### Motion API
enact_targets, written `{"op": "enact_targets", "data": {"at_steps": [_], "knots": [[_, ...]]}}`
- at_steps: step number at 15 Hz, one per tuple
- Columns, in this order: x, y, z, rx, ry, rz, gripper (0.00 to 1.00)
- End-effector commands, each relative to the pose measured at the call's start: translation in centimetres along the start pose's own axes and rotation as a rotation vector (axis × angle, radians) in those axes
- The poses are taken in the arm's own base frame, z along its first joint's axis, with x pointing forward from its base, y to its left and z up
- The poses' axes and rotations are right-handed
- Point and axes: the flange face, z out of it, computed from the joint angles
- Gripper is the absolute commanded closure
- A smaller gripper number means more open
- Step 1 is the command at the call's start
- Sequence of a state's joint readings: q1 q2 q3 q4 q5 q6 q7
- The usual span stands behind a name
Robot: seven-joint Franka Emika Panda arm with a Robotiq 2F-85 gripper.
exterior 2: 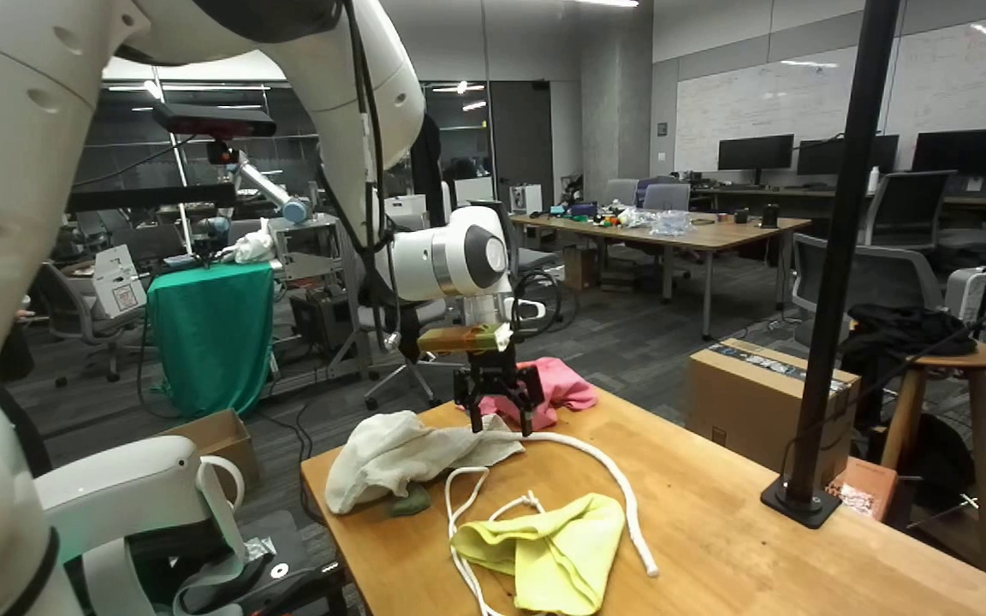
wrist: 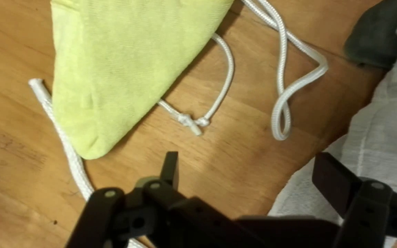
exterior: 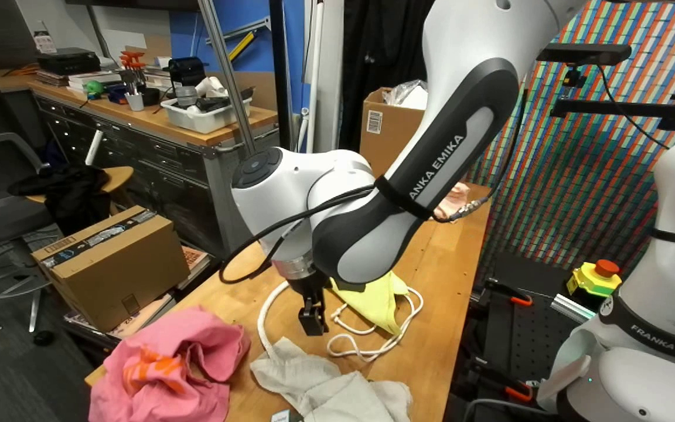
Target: Move the peach shirt to the right, move the pink shirt to the left, move the white towel to the left, move the yellow towel to the right, move the thick white rope forwards, move the radish backwards
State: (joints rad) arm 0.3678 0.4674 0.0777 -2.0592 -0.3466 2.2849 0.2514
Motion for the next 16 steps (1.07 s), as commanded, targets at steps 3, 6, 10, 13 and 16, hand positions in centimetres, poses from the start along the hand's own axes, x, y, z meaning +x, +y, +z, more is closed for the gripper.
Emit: {"op": "enact_targets", "data": {"at_steps": [3, 6, 10, 13, 16], "knots": [[-0.5, 5.1, 1.9, -0.009, -0.014, 0.136, 0.00], [-1.0, 6.8, 3.6, 0.001, -0.043, 0.191, 0.00], [-1.6, 8.1, 6.0, 0.021, -0.075, 0.237, 0.00], [-2.0, 8.9, 7.5, 0.029, -0.092, 0.263, 0.00], [-2.3, 9.6, 8.6, 0.041, -0.093, 0.287, 0.00]]}}
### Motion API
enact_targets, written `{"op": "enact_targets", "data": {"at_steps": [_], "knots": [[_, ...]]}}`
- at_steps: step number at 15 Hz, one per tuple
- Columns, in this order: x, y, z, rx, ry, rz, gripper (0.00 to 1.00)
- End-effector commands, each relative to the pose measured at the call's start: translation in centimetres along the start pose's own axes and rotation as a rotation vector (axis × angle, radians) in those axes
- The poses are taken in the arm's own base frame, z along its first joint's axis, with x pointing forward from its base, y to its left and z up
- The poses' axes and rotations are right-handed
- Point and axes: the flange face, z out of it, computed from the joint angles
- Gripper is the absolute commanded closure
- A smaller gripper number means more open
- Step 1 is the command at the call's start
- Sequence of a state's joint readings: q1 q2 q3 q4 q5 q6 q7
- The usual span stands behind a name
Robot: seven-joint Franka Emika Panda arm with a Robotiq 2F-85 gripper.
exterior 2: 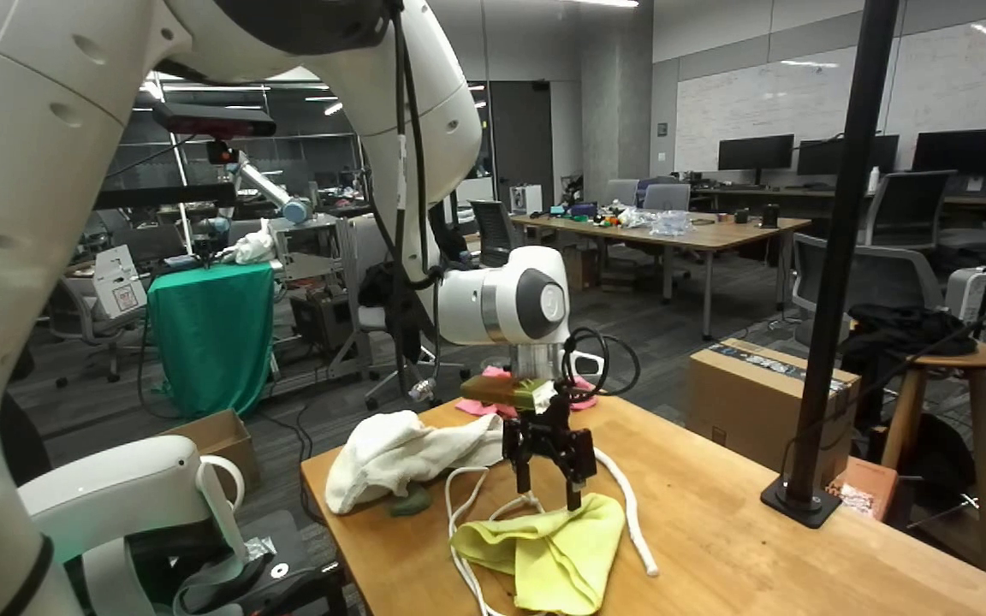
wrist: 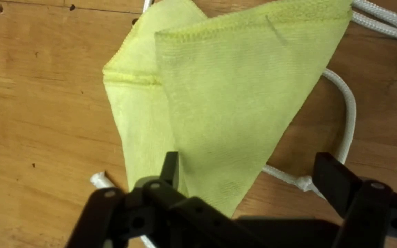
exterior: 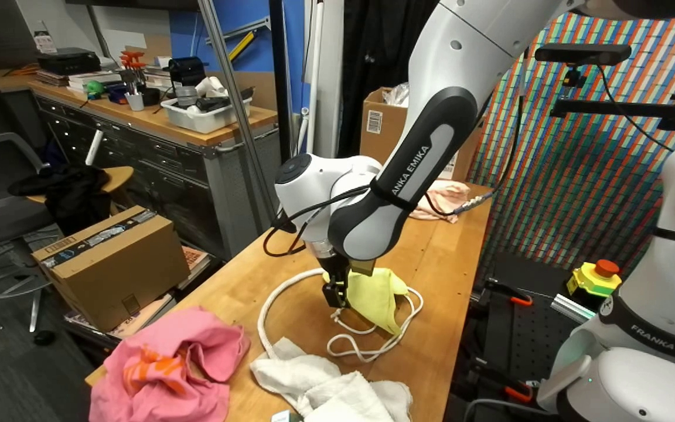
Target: Move the peach shirt to the right, move the pink shirt to the left, move the white towel to the left, move the yellow towel to the right, move the thick white rope forwards, move the radish backwards
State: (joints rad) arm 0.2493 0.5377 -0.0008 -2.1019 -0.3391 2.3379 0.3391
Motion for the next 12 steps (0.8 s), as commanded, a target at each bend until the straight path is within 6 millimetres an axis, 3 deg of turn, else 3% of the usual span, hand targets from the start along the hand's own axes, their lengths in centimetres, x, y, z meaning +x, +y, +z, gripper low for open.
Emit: {"op": "enact_targets", "data": {"at_steps": [1, 6, 7, 8, 9, 10, 12], "knots": [[0.1, 1.0, 1.0, 0.022, 0.011, 0.042, 0.00], [0.1, 1.7, 2.5, 0.024, 0.003, 0.061, 0.00], [0.1, 1.8, 2.7, 0.022, 0.005, 0.064, 0.05], [0.1, 1.9, 3.0, 0.025, 0.005, 0.067, 0.22], [0.1, 1.9, 3.2, 0.024, 0.004, 0.073, 0.30], [0.1, 2.0, 3.4, 0.025, 0.003, 0.076, 0.31], [0.1, 2.1, 3.4, 0.024, 0.009, 0.084, 0.47]]}}
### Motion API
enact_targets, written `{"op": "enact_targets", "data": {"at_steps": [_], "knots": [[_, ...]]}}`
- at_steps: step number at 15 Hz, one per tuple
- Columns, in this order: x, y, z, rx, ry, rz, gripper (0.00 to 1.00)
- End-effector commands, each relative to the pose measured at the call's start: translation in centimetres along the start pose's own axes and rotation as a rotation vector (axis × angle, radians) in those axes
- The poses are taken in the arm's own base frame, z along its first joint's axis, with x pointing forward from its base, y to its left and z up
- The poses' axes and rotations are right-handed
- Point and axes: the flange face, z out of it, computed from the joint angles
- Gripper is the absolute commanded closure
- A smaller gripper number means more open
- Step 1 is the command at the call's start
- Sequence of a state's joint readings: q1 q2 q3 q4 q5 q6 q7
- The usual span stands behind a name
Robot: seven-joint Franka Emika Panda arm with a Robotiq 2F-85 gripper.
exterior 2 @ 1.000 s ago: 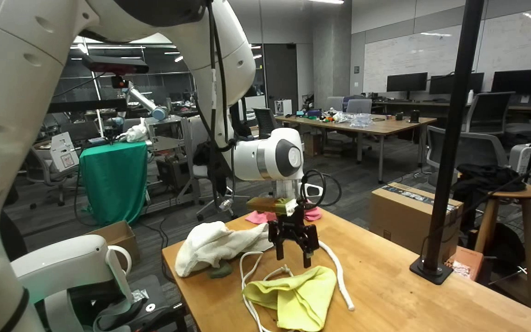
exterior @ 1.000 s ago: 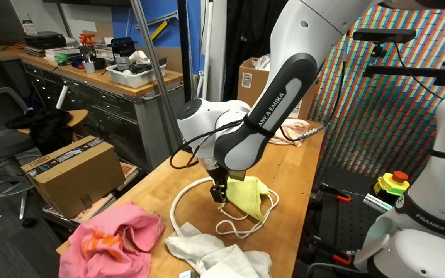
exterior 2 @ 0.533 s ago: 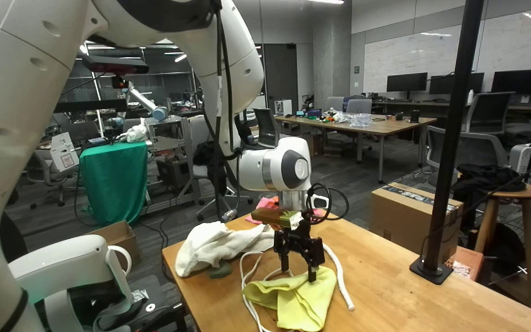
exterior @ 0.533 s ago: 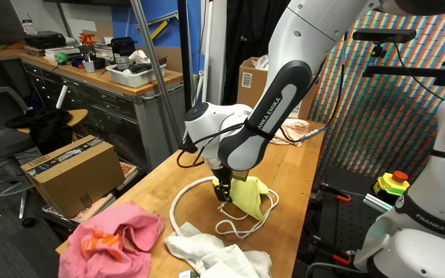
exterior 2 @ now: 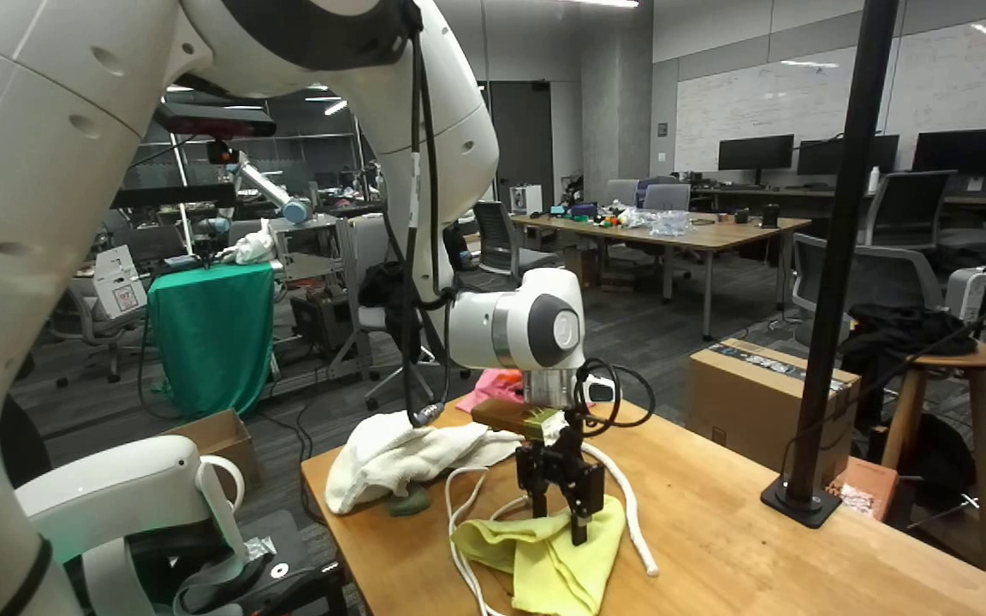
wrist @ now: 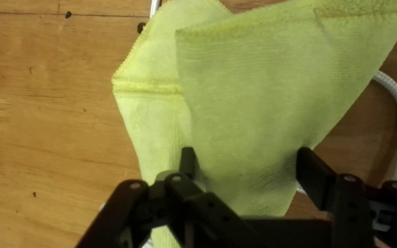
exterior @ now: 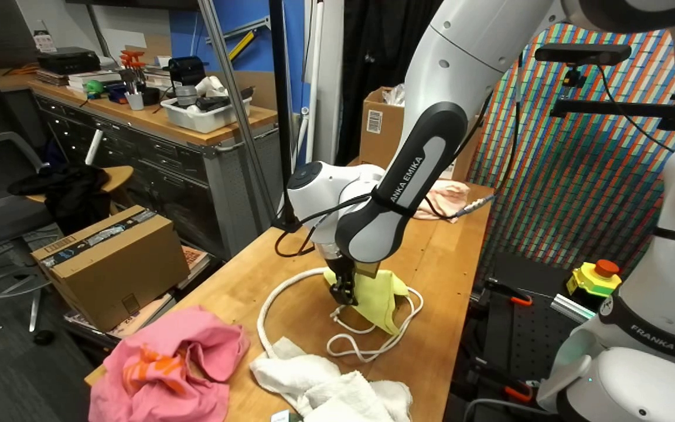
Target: Move the peach shirt to the right, move the pink shirt to the left, move the white towel to the left, move the yellow towel to the right, move the thick white rope forwards, move the radish backwards
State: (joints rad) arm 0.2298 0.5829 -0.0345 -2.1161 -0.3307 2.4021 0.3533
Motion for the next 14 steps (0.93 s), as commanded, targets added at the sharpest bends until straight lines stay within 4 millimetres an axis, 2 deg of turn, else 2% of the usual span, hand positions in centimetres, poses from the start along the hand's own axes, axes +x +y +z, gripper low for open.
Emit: {"op": "enact_targets", "data": {"at_steps": [1, 6, 8, 14], "knots": [[0.1, 0.3, 0.2, 0.010, 0.022, 0.030, 0.55], [0.6, 1.2, -0.3, -0.026, 0.057, 0.068, 0.91], [0.9, 2.0, -0.4, -0.054, 0.073, 0.101, 0.94], [1.9, 5.8, 0.4, -0.198, 0.144, 0.239, 0.92]]}}
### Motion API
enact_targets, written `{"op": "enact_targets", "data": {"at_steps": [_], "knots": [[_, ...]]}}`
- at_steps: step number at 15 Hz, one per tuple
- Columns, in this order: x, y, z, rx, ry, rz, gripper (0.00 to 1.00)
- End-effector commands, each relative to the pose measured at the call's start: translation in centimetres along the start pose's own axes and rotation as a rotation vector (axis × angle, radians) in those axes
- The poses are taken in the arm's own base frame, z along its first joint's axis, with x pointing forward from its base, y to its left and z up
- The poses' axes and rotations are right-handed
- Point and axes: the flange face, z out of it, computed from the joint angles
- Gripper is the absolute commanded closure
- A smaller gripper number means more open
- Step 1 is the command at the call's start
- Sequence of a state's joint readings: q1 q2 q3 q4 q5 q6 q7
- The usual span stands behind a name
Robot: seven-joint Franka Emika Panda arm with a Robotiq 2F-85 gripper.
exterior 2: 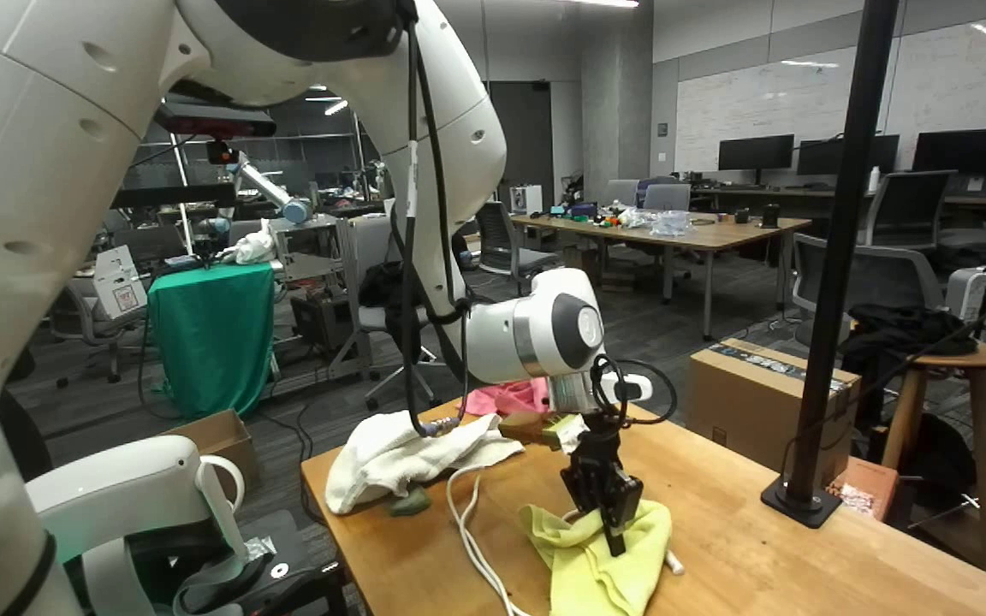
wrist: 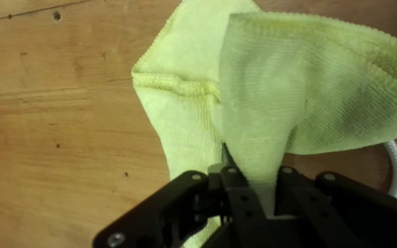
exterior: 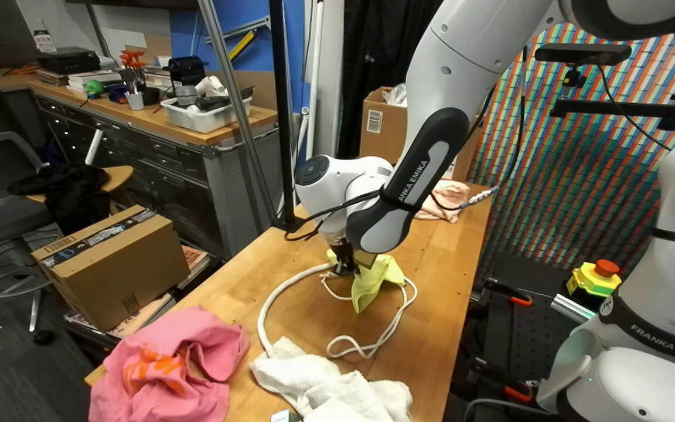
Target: Move the peach shirt to the right, move the pink shirt to the left, move the white towel to the left, move the yellow towel to the right, move the thick white rope forwards, move the radish backwards
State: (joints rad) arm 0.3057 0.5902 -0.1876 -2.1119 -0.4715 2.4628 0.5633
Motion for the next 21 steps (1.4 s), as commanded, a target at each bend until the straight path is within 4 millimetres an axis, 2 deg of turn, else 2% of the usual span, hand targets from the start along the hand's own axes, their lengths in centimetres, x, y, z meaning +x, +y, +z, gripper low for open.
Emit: {"op": "enact_targets", "data": {"at_steps": [1, 8, 16, 21], "knots": [[1.4, 2.0, 0.5, -0.087, 0.067, 0.102, 0.92], [3.9, 5.7, 1.4, -0.154, 0.134, 0.334, 0.92], [5.5, 8.6, -2.5, -0.163, 0.245, 0.503, 0.92], [7.6, 10.8, -3.4, -0.174, 0.266, 0.590, 0.92]]}}
